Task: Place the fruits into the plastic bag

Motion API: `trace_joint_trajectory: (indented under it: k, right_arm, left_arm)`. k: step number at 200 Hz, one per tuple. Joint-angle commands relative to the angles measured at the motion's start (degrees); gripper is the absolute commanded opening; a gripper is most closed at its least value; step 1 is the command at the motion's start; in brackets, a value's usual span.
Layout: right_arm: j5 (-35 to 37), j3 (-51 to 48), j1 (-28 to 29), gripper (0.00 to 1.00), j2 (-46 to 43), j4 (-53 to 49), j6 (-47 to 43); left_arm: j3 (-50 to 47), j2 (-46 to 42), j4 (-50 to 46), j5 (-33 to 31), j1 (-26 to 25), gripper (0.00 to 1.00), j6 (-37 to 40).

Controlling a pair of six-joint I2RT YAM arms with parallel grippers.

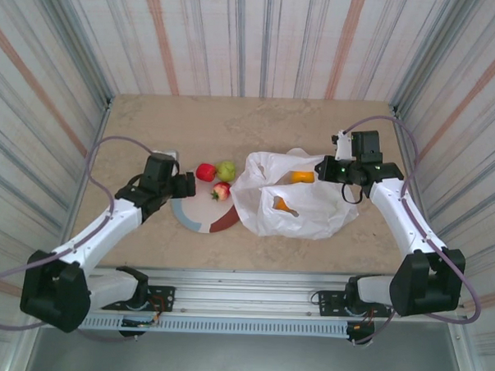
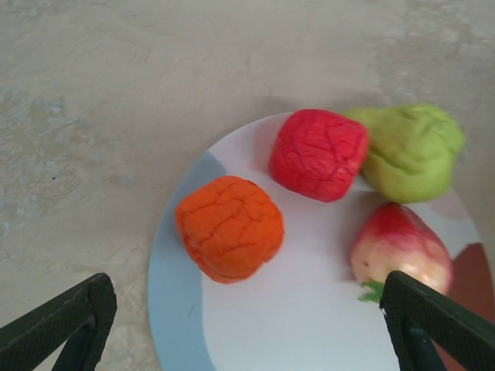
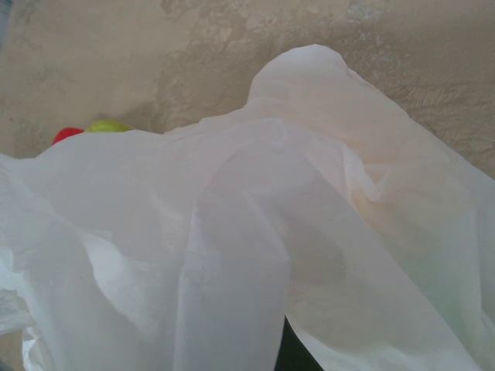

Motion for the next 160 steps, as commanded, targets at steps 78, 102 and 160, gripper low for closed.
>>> trace_joint_trajectory:
  k: [78, 102, 160]
  right_arm:
    - [-0.39, -1.02, 0.05, 0.00, -0.16, 0.23, 0.00]
    - [-0.71, -1.04, 0.06, 0.00, 0.09, 0.38, 0.20]
    - [-0.66, -1.40, 0.05, 0.00, 0.09, 0.40, 0.09]
  left_arm:
    - [7.71, 19.40, 4.33, -2.18, 0.48, 0.97, -2.52]
    - [8.40, 22.45, 5.11, -2.19, 0.53, 0.95, -2.45]
    - [8.78, 25.87, 6.15, -3.17, 0.47, 0.87, -0.68]
